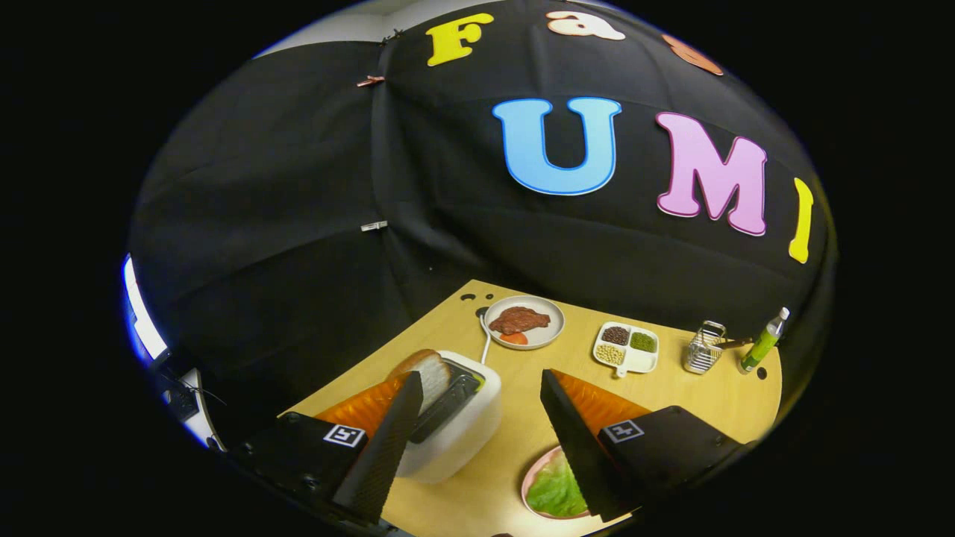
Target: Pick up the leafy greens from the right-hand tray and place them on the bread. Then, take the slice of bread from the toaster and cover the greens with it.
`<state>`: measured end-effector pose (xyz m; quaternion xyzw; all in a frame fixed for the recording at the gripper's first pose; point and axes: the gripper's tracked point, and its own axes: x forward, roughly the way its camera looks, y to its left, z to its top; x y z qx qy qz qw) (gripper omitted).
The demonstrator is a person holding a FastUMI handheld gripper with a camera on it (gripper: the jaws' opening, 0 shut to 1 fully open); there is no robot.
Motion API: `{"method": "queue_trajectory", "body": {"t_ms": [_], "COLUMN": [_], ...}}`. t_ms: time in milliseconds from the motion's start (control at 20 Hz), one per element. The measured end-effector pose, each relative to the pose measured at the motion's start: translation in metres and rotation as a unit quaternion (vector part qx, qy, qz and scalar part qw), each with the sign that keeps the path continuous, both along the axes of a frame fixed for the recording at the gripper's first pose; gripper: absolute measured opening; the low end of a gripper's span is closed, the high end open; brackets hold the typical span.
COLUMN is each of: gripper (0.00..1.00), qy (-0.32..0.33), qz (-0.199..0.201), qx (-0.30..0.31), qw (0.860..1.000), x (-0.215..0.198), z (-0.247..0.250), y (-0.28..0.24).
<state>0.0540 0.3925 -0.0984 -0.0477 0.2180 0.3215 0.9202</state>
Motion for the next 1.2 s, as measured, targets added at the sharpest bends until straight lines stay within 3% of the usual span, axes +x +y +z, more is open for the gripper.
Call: {"method": "queue_trajectory", "body": {"t_ms": [450, 750, 1050, 1200], "gripper": [0.99, 0.99, 0.82, 0.67], "qy": [0.004, 0.023, 0.044, 0.053], "qz": [0.031, 0.012, 0.005, 0.01], "qx": [-0.017, -0.081, -0.092, -0.107], "qw": [0.999, 0.996, 0.995, 0.993], "x": [-0.002, 0.013, 0.02, 0.015], "z": [-0.025, -0.082, -0.099, -0.109], "y": [0.084, 0.101, 0.11, 0.113]}}
